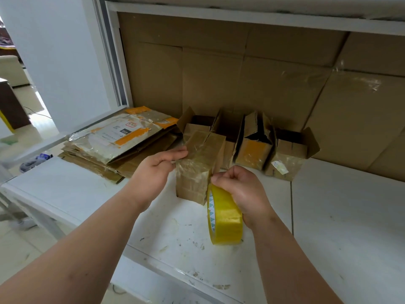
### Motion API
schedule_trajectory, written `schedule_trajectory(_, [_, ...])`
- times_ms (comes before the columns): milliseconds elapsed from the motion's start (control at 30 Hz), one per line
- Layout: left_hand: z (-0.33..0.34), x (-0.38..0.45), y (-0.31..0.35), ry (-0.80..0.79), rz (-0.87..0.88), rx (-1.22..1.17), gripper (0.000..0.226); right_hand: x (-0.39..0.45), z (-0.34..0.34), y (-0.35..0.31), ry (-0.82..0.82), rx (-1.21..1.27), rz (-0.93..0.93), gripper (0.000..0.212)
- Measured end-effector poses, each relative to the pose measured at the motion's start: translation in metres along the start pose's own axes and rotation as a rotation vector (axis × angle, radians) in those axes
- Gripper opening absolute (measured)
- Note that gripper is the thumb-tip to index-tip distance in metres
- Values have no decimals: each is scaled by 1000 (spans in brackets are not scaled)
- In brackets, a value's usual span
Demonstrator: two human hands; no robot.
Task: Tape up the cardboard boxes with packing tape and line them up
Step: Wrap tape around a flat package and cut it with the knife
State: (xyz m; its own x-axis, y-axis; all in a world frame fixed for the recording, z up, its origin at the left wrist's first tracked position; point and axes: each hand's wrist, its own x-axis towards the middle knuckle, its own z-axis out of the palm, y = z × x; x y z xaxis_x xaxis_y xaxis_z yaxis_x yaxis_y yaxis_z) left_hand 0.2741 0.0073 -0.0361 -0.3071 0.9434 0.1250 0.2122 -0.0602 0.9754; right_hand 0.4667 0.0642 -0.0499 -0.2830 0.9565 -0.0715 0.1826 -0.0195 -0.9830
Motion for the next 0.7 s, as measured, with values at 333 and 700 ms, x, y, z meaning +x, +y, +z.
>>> schedule_trajectory(333, [3, 7, -7, 62, 137, 108, 31, 8, 3, -5, 49, -202, 5, 44])
schedule_trajectory(700, [7, 13, -20, 187, 376, 403, 22, 13, 9, -10, 92, -323, 15, 44])
